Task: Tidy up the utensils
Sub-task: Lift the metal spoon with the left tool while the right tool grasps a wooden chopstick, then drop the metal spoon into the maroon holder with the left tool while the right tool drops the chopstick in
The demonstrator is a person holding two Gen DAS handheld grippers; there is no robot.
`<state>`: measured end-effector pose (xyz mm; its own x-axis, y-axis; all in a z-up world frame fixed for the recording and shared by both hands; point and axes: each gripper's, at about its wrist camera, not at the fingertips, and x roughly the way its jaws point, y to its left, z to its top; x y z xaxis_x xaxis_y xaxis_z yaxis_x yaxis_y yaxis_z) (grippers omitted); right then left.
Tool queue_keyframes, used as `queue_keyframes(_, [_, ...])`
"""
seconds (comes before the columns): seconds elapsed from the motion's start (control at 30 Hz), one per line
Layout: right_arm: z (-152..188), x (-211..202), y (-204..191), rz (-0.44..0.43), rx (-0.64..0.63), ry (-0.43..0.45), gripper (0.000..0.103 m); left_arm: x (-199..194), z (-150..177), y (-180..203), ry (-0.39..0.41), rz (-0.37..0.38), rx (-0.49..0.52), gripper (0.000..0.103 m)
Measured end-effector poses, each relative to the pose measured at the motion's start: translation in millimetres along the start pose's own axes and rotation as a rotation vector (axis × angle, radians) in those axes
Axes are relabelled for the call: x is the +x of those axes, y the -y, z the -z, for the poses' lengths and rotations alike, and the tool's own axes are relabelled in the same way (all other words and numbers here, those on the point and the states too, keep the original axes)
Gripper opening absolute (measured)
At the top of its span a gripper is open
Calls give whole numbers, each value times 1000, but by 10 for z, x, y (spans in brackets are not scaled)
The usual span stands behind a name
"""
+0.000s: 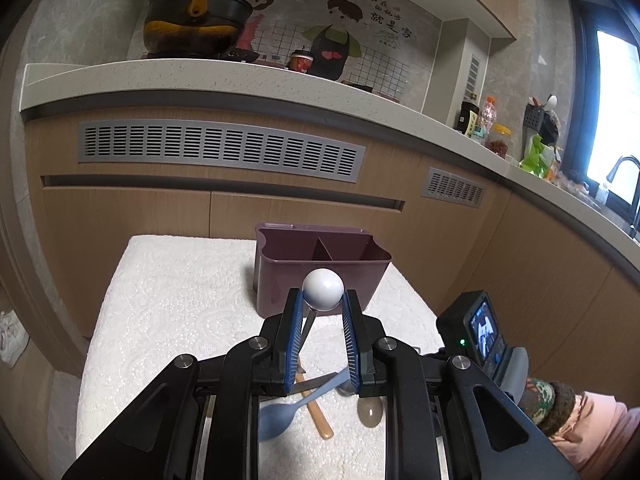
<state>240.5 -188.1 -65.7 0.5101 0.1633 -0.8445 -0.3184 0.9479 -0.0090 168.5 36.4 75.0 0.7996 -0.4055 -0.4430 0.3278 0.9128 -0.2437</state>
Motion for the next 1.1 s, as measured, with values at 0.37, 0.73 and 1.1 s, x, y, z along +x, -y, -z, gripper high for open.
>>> queue_keyframes(0.37, [16, -1003, -13, -40, 59, 246, 11, -82, -37, 119, 28, 18, 23, 21])
queue_keyframes(0.73, [-101, -1689, -36, -41, 49, 393, 4, 5, -103, 201, -15, 9, 49, 22])
queue_keyframes(1.1, [-8, -1522, 206, -30, 102, 350, 4, 1445, 295, 306, -441, 109, 152, 24])
